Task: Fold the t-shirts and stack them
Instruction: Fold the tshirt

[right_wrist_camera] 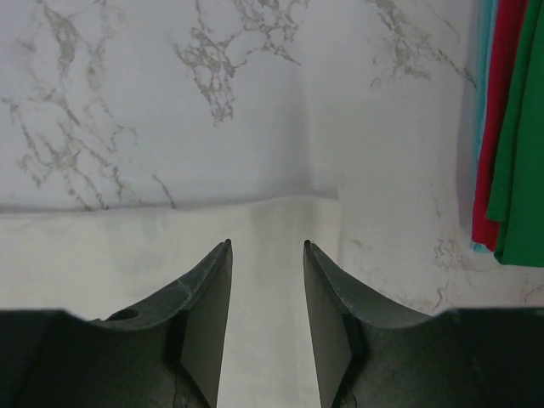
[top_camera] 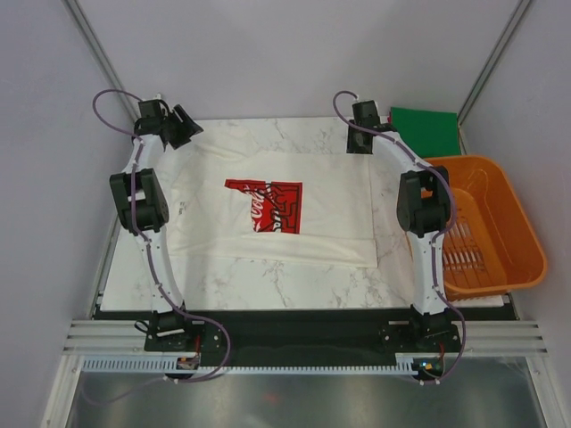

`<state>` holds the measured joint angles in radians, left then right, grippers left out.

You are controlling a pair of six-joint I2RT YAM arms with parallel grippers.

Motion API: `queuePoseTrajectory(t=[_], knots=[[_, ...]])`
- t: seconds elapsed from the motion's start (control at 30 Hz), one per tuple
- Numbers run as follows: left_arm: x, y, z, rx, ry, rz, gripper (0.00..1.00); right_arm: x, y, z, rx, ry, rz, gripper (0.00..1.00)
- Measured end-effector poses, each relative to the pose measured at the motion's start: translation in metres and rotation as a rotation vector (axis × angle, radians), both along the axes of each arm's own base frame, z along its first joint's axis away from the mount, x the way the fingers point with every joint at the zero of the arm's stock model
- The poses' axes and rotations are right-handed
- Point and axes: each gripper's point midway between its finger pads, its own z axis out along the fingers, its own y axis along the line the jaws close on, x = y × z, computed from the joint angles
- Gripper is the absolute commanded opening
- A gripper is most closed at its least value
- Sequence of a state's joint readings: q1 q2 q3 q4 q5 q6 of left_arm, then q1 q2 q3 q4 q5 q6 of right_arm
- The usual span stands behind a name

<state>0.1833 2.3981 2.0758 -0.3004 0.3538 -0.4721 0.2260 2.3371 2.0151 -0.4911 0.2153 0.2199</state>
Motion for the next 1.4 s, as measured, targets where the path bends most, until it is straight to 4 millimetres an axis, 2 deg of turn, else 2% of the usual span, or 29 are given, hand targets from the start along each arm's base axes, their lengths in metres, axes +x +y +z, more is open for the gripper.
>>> queuePoseTrajectory(t=[0.1, 0.3, 0.43, 0.53, 0.57, 0.63, 0.67, 0.7, 0.73, 0.77, 1.0, 1.2, 1.3, 1.4], knots=[[0.005, -0.011, -0.012, -0.016, 0.009, -0.036, 0.67, 0.004, -0.015, -0.015, -0.012, 0.018, -0.046, 0.47], [0.017, -0.047, -0.025, -0.024, -0.004, -0.126, 0.62, 0.013, -0.036, -0.039, -0.016, 0.047, -0.093, 0.47], [0.017, -0.063, -0.031, -0.024, 0.004, -0.153, 0.58, 0.014, -0.042, -0.044, -0.013, 0.052, -0.108, 0.47], [0.017, -0.066, -0.035, -0.02, 0.009, -0.16, 0.45, 0.017, -0.041, -0.045, -0.009, 0.048, -0.107, 0.46], [0.017, -0.066, -0.036, -0.017, 0.01, -0.16, 0.38, 0.017, -0.041, -0.046, -0.007, 0.049, -0.109, 0.45], [0.017, -0.062, -0.036, -0.011, 0.006, -0.158, 0.29, 0.019, -0.04, -0.047, -0.003, 0.046, -0.111, 0.38], [0.017, -0.061, -0.036, -0.008, 0.005, -0.157, 0.22, 0.02, -0.039, -0.046, 0.002, 0.043, -0.111, 0.33], [0.018, -0.06, -0.036, -0.005, 0.004, -0.156, 0.18, 0.021, -0.038, -0.046, 0.006, 0.041, -0.111, 0.24], [0.018, -0.058, -0.036, 0.0, 0.003, -0.154, 0.12, 0.021, -0.038, -0.046, 0.009, 0.039, -0.108, 0.2], [0.018, -0.056, -0.036, 0.003, 0.002, -0.151, 0.02, 0.022, -0.037, -0.046, 0.014, 0.037, -0.107, 0.17], [0.02, -0.048, -0.036, 0.047, -0.001, -0.13, 0.05, 0.024, -0.037, -0.044, 0.013, 0.031, -0.103, 0.0], [0.019, -0.035, -0.019, 0.132, -0.028, -0.107, 0.02, 0.024, -0.036, -0.044, 0.015, 0.031, -0.101, 0.0], [0.018, -0.034, -0.006, 0.156, -0.054, -0.118, 0.02, 0.024, -0.036, -0.044, 0.018, 0.029, -0.1, 0.0], [0.016, -0.033, -0.001, 0.168, -0.057, -0.121, 0.02, 0.025, -0.036, -0.044, 0.019, 0.025, -0.097, 0.0]])
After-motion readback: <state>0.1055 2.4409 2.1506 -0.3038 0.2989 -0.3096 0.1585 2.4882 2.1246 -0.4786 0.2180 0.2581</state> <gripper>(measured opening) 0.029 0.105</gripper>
